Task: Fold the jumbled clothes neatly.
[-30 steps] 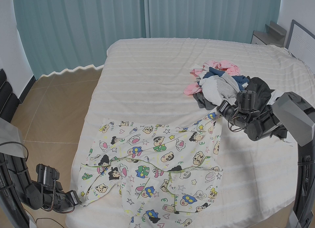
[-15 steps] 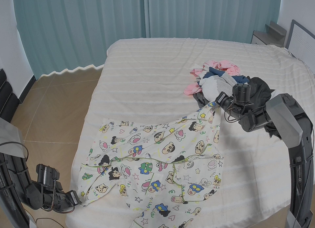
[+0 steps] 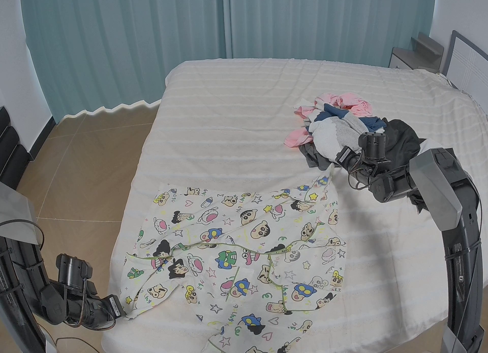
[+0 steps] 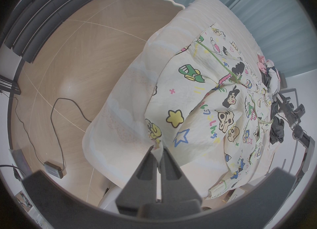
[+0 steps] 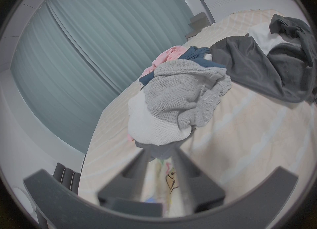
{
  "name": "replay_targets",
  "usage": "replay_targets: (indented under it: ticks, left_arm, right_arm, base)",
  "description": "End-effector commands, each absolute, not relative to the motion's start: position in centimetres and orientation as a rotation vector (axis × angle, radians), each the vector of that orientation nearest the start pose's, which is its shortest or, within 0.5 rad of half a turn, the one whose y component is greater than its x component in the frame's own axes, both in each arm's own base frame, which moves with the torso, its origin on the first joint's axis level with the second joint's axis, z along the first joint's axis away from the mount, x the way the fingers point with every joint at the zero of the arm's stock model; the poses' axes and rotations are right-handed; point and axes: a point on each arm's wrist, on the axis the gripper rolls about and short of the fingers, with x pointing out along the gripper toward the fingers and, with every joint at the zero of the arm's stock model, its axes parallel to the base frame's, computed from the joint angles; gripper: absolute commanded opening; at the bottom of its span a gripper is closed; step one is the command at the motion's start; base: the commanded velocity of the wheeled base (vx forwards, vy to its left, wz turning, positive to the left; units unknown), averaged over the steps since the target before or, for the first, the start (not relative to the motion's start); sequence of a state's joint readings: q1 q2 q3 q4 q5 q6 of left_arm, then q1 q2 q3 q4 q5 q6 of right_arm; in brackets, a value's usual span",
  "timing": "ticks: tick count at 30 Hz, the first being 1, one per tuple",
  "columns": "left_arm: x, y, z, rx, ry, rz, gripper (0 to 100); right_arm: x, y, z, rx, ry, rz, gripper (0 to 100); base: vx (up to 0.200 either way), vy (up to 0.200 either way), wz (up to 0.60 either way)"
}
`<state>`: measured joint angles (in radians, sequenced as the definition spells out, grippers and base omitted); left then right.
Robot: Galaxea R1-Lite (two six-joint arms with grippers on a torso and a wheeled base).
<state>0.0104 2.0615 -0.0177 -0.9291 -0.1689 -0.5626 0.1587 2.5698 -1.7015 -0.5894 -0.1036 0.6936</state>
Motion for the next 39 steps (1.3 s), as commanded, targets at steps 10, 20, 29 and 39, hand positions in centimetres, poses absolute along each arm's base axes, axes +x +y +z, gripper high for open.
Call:
replay_targets:
  ticks: [10, 20, 29, 39]
  left_arm:
    - [16.9, -0.2, -1.8, -0.602, 1.146, 0.181, 0]
    - [16.9, -0.2, -1.8, -0.603, 1.145, 0.179, 0]
    - [16.9, -0.2, -1.8, -0.603, 1.145, 0.179, 0]
    - [16.9, -0.2, -1.8, -0.603, 1.145, 0.179, 0]
  right_arm:
    - [43.8, 6.5, 7.1, 0.663, 0.470, -0.020, 100]
    - [29.3, 8.7, 5.0, 0.600, 0.796, 0.233, 100]
    - [22.5, 9.4, 0.4, 0.515, 0.925, 0.251, 100]
    - [21.9, 9.5, -3.1, 0.450, 0.946, 0.267, 100]
  base:
    - [0.000, 0.000, 0.00]
    - [0.000, 0.000, 0.00]
    - [0.000, 0.000, 0.00]
    - [0.000, 0.000, 0.00]
